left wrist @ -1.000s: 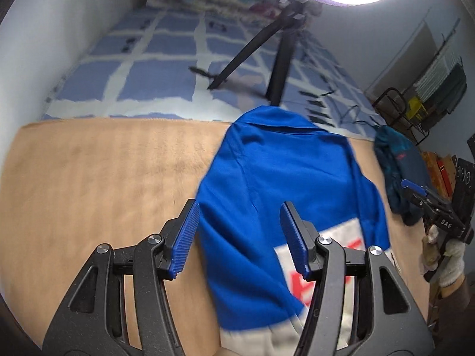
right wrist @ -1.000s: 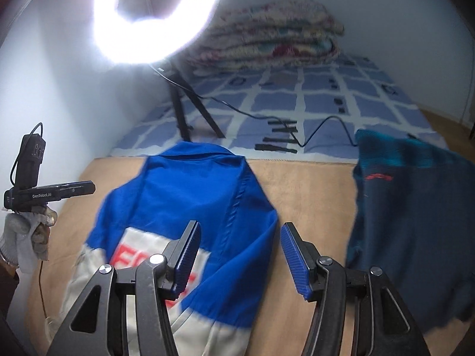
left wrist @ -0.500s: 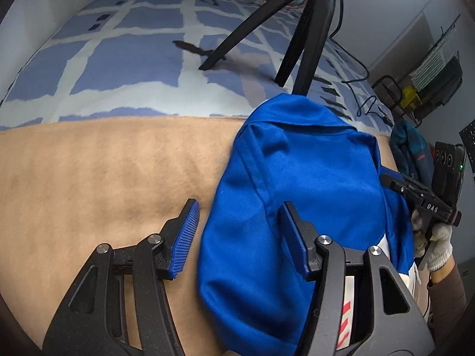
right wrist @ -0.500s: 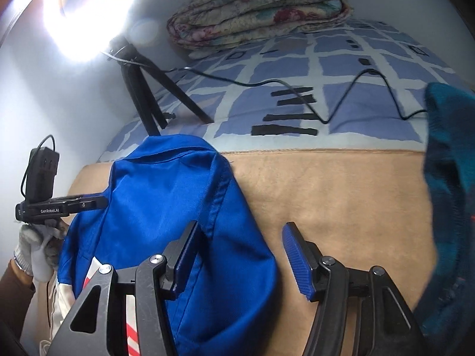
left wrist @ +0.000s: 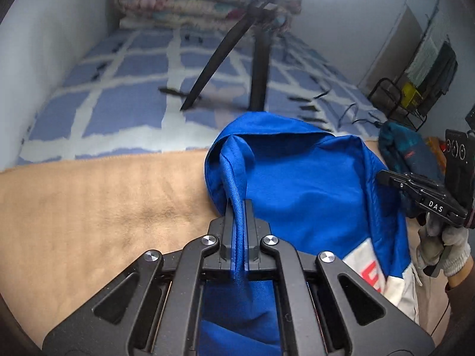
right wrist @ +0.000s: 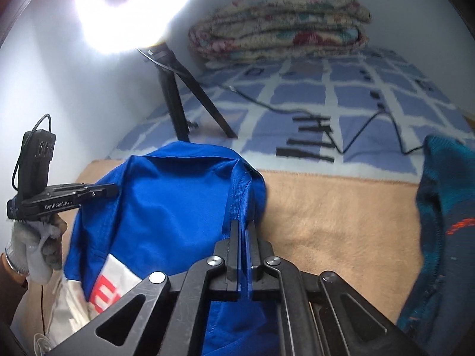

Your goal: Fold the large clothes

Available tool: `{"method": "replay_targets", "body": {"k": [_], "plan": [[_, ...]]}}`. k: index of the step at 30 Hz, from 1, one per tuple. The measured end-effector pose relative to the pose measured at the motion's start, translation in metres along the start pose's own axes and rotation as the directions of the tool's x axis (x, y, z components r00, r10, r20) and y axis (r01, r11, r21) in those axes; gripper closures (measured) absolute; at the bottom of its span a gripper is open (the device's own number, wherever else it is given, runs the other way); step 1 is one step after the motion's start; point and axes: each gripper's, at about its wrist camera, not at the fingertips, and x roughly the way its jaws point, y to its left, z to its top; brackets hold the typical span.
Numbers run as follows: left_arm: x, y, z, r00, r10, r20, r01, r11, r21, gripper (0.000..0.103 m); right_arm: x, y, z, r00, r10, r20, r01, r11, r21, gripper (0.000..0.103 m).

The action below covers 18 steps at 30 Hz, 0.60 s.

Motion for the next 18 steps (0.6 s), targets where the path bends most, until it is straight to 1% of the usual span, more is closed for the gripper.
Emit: {"method": "replay_targets", "body": {"k": [4,6,10,15,18], "plan": [[-0.028,-0.016,-0.003,0.999,-0.017,0.046,0.016,1.000,0.022,0.103,-0.023,0.015,0.004,0.999,-0.023,0.038,0.023,1.000,-0.020,0.103],[-0.047,-0.021,-0.007,0.997,-0.023,0.069,0.021,0.999,0.031,0.103,-0.043,0.023,0.004,0.997,-0.027,0.073,0.028,0.999,-0.021,0.103],[-0.083,-0.032,-0.020,0.995,-0.035,0.098,0.030,0.999,0.045,0.103,-0.080,0.039,0.001,0.993,-0.026,0.117,0.029,0.999,-0.030,0.103],[-0.140,-0.047,-0.043,0.988,-0.065,0.143,0.059,0.997,0.045,0.103,-0.141,0.069,-0.013,0.983,-0.026,0.181,0.036,0.998,-0.051,0.103],[-0.172,-0.057,-0.059,0.985,-0.066,0.162,0.059,0.997,0.049,0.103,-0.173,0.087,-0.027,0.978,-0.033,0.207,0.046,0.997,-0.054,0.103]]}}
